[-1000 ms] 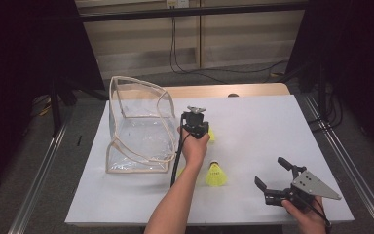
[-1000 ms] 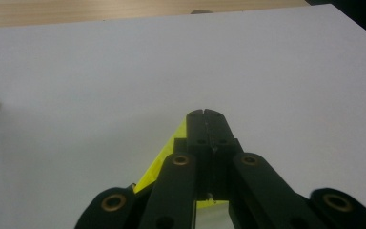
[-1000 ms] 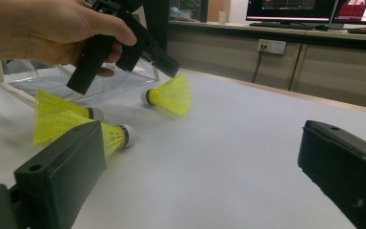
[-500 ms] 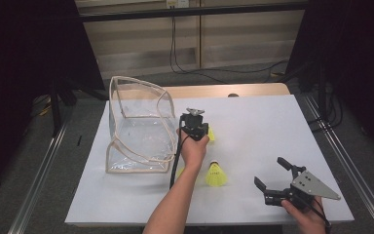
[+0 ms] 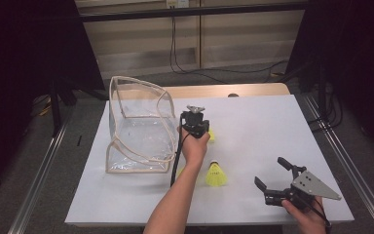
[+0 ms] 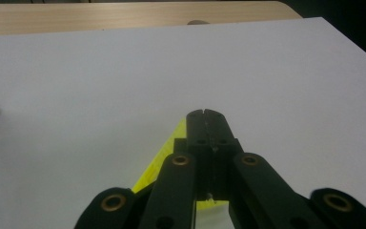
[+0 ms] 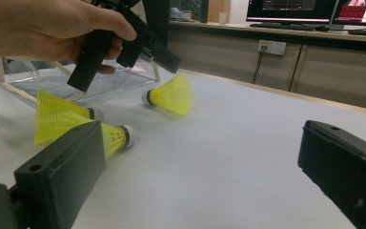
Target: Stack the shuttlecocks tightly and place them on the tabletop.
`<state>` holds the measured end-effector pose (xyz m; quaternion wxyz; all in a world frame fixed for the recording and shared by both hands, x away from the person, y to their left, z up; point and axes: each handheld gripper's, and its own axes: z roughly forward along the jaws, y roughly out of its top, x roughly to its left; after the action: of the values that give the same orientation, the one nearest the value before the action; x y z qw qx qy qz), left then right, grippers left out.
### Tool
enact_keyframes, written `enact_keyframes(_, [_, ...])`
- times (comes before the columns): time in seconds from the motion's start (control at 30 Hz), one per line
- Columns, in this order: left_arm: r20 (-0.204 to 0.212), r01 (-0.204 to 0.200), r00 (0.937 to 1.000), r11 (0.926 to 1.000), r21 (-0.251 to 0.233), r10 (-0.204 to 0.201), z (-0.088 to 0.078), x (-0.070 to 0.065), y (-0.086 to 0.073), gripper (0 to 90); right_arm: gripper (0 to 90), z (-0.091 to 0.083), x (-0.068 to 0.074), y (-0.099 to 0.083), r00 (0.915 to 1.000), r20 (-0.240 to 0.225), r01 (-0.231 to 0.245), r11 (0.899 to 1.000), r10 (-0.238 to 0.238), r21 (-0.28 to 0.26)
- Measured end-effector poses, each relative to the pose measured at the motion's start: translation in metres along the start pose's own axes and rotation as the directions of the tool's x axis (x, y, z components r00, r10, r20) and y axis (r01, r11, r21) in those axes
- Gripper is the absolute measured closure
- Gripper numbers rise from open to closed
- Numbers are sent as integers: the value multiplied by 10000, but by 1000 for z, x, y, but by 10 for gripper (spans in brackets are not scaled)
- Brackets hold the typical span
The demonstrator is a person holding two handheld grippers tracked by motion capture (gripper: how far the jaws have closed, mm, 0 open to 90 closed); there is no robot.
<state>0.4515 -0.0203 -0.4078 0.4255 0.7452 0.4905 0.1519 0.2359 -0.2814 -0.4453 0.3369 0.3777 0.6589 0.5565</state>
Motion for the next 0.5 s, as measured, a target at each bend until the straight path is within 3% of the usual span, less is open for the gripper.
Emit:
enact_keyframes(0.2, [49, 9, 10000, 9999, -124, -9, -5, -3, 1, 890, 14, 0, -1, 0, 10000, 27, -61, 10000, 61, 6])
enact_keyframes(0.5, [131, -54, 9999, 9989, -467, 60, -24, -4, 4, 736, 14, 0, 1, 0, 10000, -10, 33, 10000, -33, 29])
